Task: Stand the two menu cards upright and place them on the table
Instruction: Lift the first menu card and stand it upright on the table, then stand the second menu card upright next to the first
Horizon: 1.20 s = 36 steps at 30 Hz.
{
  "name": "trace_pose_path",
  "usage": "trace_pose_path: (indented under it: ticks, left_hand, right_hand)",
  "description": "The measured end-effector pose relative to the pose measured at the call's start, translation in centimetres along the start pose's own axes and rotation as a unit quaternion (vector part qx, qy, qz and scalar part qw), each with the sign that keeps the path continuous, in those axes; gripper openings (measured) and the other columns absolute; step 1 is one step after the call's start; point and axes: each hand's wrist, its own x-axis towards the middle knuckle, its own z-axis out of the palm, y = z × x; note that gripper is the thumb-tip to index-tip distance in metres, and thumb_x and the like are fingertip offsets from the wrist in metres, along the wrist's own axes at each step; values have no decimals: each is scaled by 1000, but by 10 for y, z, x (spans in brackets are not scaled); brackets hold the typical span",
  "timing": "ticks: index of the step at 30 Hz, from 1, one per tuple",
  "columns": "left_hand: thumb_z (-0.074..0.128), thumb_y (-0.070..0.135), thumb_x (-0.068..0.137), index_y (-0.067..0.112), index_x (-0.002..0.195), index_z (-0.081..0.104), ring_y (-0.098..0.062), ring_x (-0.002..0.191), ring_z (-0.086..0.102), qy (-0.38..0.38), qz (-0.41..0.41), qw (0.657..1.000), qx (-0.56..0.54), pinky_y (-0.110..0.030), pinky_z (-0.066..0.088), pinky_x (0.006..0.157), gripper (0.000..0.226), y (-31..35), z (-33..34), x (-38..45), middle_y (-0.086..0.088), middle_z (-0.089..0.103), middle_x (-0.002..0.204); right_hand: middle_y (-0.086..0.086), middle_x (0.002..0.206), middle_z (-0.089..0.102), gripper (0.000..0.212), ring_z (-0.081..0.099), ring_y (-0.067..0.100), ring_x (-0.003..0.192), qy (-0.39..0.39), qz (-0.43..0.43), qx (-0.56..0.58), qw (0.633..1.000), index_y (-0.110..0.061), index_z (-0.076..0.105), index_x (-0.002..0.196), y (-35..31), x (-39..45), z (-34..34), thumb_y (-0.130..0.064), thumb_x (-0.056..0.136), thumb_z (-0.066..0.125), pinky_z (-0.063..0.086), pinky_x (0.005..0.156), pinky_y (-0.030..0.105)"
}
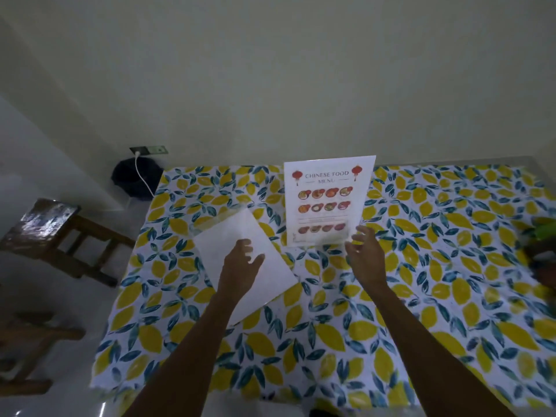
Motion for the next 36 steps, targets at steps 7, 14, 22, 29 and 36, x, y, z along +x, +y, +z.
trace_pose_path:
  ticks: [7, 14, 22, 29, 36]
  left_hand:
    - [68, 35, 88, 7, 125, 51, -30, 106, 62, 0, -63, 997, 34, -31, 45, 82, 49, -94, -54, -52, -14, 62, 122]
    - [66, 32, 90, 5, 131, 49, -29, 114, 60, -20, -114, 993, 0, -28, 39, 79, 51, -125, -60, -64, -12, 59, 130]
    - [64, 27, 90, 6, 123, 54, -32, 106, 62, -30, -157, 987, -20, -33, 43, 80, 41, -119, -31, -45, -15, 63, 113]
    - [61, 18, 94, -1, 114, 62, -32, 106, 62, 1, -113, 994, -2, -35, 44, 86, 28, -127, -38, -44, -17, 64, 116]
    - [52, 15, 98, 8, 73, 67, -8, 57, 55, 50, -12, 999, 0, -16, 45, 56, 30, -143, -83, -66, -1, 65, 68]
  right_hand:
    - [14, 124, 63, 42, 65, 28, 105, -107, -13, -64, 992, -15, 46, 132, -25, -68, 67, -19, 92, 61, 46, 75, 32]
    - [13, 126, 61, 44, 60, 28, 116, -189, -27, -143, 971, -12, 49, 132, -20, -80, 116, -23, 91, 62, 48, 90, 33]
    - [18, 121, 53, 46, 51, 38, 114, -172, 42, -208, 962, -10, 48, 129, -7, -65, 150, -25, 87, 61, 47, 95, 52]
    - [15, 116, 61, 46, 59, 36, 107, -168, 76, -159, 970, -15, 47, 129, -21, -73, 151, -24, 87, 61, 50, 88, 44]
    - [11, 121, 67, 38, 65, 31, 103, -127, 49, -111, 984, -15, 58, 127, -40, -125, 125, -11, 89, 57, 52, 86, 36]
